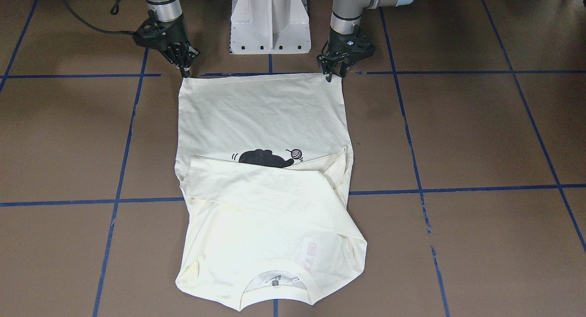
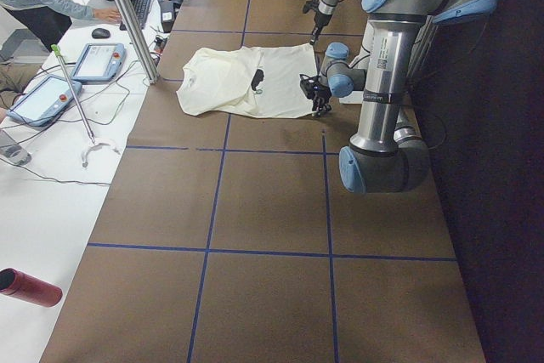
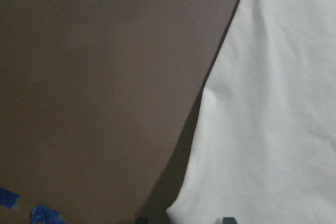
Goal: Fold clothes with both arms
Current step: 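Lift the hem with both grippers and carry it toward the collar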
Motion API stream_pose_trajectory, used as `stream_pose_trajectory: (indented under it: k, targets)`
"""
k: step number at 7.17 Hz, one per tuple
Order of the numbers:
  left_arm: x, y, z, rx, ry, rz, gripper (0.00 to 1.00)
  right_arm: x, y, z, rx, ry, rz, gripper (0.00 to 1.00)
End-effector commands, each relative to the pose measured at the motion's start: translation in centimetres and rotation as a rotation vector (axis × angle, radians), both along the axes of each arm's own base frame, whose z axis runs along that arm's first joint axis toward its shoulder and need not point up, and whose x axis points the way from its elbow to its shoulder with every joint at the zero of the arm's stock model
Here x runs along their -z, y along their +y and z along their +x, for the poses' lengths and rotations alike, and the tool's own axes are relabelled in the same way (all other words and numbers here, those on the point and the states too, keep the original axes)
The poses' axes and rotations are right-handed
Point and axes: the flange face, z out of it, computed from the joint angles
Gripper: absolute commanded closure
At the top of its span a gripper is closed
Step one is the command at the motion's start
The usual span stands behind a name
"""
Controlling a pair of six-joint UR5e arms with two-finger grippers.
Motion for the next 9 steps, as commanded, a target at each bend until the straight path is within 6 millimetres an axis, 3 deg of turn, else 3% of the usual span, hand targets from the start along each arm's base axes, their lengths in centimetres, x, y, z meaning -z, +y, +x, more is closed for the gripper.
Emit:
stream_pose_trajectory:
  k: [1,2,3,4,5,6,7,9]
  targets:
    - [1.7,-0.6,-0.1,0.01,0.031,0.005,1.0,0.0,0.0,0.0,-0.001,0.001,0.0,1.0]
    - [2.4,-0.8,-0.5,0.014,0.046,0.009,1.0,-0.1,-0.1,0.1,-0.001,0.001,-0.001,1.0]
    - [4.9,-0.7,-2.6,0.019,0.103,0.013,1.0,0.1,-0.2,0.2,-0.005,-0.003,0.0,1.0]
    - [6.9,-0.3,-5.0,0.022,0.141,0.018,1.0,2.0,-0.3,2.0,-0.011,-0.043,0.003,1.0]
    - [8.0,0.4,-6.7,0.022,0.129,0.002,1.0,3.2,0.8,3.5,0.007,-0.041,-0.007,1.0]
    - [8.8,1.1,-7.8,0.029,0.123,-0.02,1.0,5.7,1.3,5.3,0.015,-0.055,-0.007,1.0]
    - [8.7,1.5,-7.9,0.021,0.11,-0.024,1.0,8.2,1.7,7.7,0.03,-0.063,-0.022,1.0]
    - [6.3,2.2,-8.7,0.003,0.059,-0.023,1.0,8.4,3.6,7.3,0.053,-0.056,-0.055,1.0]
